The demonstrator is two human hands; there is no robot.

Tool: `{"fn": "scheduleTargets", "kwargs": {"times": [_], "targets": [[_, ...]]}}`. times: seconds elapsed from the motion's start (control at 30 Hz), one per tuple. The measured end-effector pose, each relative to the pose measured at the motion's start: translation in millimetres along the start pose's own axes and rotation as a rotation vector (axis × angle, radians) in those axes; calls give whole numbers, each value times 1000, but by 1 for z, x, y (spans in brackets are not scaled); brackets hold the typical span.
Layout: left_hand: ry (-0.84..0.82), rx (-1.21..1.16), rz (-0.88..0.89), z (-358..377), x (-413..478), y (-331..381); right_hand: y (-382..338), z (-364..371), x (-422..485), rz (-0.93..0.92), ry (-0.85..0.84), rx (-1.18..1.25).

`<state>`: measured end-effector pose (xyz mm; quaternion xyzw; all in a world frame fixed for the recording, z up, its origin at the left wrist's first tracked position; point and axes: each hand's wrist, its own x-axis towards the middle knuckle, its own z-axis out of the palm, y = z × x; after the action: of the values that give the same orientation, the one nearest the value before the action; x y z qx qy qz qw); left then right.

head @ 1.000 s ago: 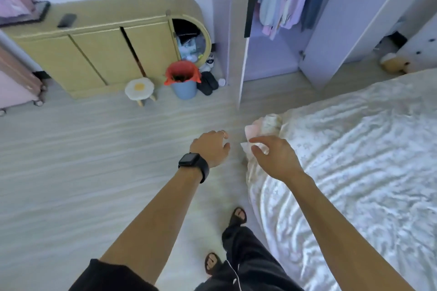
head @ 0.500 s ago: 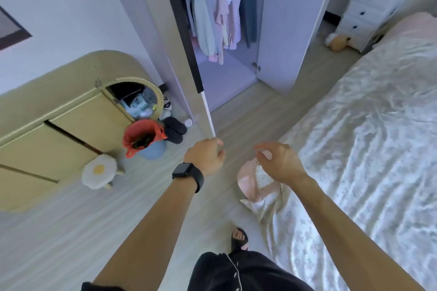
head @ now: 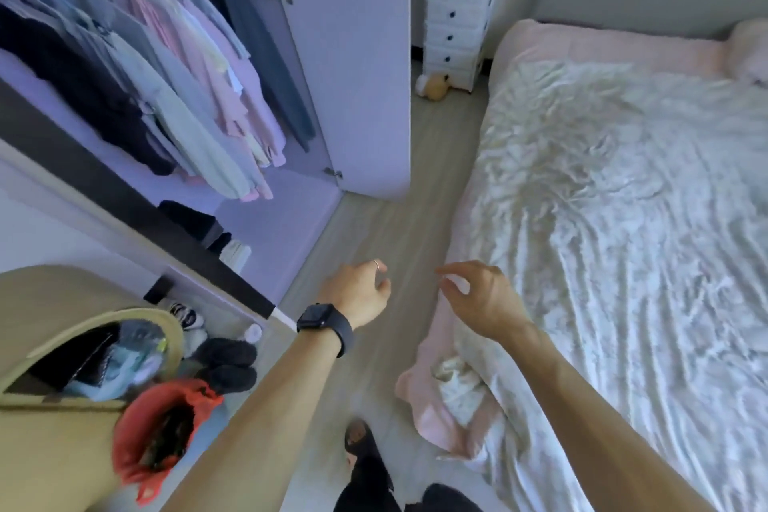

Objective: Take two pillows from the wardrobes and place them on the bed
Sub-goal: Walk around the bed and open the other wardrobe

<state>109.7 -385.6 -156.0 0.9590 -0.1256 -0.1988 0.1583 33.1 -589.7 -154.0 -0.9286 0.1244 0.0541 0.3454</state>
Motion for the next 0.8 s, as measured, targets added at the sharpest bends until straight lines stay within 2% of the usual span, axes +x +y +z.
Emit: {"fn": "scheduleTargets", "kwargs": {"times": [0.2, 0.4, 0.57, 0.8], "targets": [[-4, 99, 127, -40, 90, -3, -10, -3, 53, 101, 94, 5], [-39, 118, 212, -65, 181, 31, -2, -26, 115, 182, 181, 31], [-36, 77, 280, -83, 278, 76, 18, -61, 205, 226, 249, 34], [-24, 61, 288, -133, 412, 131, 39, -128, 347, 252, 281, 77]]}}
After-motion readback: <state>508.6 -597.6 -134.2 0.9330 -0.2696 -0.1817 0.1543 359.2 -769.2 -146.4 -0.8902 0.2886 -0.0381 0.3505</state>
